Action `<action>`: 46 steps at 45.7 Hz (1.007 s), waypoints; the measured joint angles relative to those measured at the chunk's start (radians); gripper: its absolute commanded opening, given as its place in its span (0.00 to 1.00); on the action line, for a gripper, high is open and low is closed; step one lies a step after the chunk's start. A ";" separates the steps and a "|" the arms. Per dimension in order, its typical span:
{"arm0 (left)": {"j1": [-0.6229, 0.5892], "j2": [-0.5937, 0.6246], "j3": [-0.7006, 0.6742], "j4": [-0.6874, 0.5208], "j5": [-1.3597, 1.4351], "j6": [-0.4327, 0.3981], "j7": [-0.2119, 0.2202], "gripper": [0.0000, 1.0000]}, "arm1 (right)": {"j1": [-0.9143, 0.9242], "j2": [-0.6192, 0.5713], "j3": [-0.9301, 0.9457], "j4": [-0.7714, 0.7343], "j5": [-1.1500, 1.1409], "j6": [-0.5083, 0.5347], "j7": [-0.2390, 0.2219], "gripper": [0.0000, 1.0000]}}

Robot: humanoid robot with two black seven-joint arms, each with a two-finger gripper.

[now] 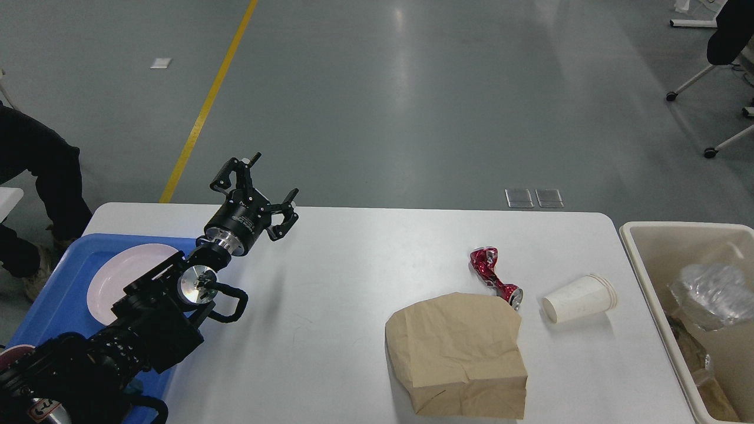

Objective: Tidy desktop
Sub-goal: 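Carry the foil package over the bin and release it, then move the right gripper down toward the red wrapper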

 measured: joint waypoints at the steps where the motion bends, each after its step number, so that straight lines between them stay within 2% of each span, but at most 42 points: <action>1: 0.000 0.000 0.000 0.000 0.000 0.000 0.000 0.97 | 0.000 0.000 0.000 0.002 0.000 0.002 0.000 1.00; 17: 0.000 0.000 0.000 0.000 0.000 0.000 0.000 0.97 | 0.058 0.013 -0.011 0.018 -0.012 0.013 0.007 1.00; 27: 0.000 0.000 0.000 0.000 0.000 0.000 0.000 0.97 | 0.182 0.063 -0.155 0.047 -0.119 0.014 0.010 1.00; 46: 0.000 0.000 0.000 0.000 0.000 0.000 0.000 0.97 | 0.483 0.209 -0.390 0.263 -0.417 0.011 0.013 1.00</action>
